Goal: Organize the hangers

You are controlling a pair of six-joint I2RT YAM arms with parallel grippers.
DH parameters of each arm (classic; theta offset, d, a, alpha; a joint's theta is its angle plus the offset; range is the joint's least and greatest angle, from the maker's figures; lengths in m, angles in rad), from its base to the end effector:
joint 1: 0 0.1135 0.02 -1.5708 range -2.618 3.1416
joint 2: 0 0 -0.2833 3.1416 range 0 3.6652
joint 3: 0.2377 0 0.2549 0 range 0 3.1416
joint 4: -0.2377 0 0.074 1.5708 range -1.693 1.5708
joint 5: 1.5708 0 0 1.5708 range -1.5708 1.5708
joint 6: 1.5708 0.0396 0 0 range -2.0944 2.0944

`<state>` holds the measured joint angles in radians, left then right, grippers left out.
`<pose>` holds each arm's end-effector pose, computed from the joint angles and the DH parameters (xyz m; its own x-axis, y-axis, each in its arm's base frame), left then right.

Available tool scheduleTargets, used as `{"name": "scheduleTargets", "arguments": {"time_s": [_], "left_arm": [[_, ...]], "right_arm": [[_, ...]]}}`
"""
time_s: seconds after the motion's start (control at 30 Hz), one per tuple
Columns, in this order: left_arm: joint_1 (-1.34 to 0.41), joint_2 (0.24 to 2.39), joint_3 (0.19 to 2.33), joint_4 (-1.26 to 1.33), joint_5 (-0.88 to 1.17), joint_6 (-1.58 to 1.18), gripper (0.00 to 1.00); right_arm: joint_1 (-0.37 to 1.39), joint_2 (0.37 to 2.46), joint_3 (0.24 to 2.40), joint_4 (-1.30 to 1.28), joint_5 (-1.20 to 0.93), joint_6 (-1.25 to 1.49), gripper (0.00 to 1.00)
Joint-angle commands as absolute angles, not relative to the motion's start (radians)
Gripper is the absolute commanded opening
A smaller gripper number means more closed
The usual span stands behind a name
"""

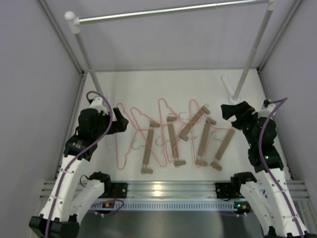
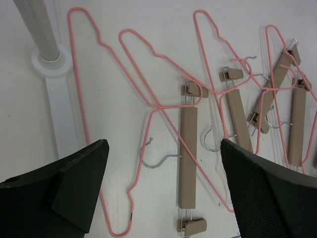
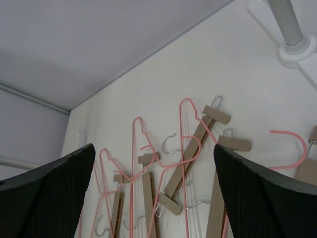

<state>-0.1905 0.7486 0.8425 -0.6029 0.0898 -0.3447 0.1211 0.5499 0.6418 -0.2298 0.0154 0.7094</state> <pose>0.1491 -0.0324 0.3340 -0.5401 -0.2386 -0.8071 0.0882 0.9377 -0.3362 0.1313 0.0154 0.3284 -0.1723 0.6351 -0.7529 0.0087 0.7653 0.6436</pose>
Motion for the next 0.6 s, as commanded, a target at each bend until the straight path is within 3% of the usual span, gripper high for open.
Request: {"name": "scheduleTargets", "arguments": {"time_s": [0.0, 0.2, 0.57], "left_arm": [[-0.184, 0.735, 0.833, -0.548, 0.092, -0.334, 0.98], [-0.184, 0.735, 0.824, -0.548, 0.023, -0.382, 0.98], [-0.184, 0.733, 0.850, -0.552, 0.078, -0.417, 0.98]], "right_arm": [[0.113, 0.551, 0.667, -0.261, -0.041, 0.698, 1.00], [0.112, 0.555, 0.681, -0.324, -0.097, 0.667, 0.99], [0.113, 0.436, 0.684, -0.436, -0.141, 0.640, 0.99]]}}
